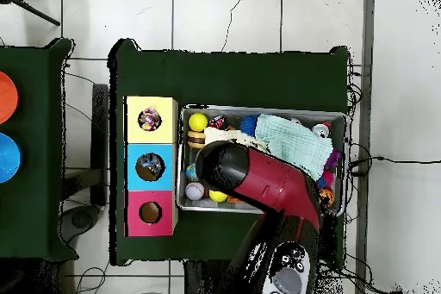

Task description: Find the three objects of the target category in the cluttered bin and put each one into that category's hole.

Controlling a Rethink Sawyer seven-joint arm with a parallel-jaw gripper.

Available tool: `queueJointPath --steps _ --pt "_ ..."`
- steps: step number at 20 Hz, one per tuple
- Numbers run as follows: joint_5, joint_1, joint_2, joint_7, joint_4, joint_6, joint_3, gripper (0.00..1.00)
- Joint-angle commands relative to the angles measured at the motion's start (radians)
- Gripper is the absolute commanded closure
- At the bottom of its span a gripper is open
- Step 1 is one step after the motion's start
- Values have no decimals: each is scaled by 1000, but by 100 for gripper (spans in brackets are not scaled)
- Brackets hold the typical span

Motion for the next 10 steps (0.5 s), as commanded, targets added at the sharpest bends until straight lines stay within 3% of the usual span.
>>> queueJointPath --steps 1,10 --pt "-107 -40 6 -117 15 -51 156 0" --pt "-196 -120 73 -95 14 -178 221 0"
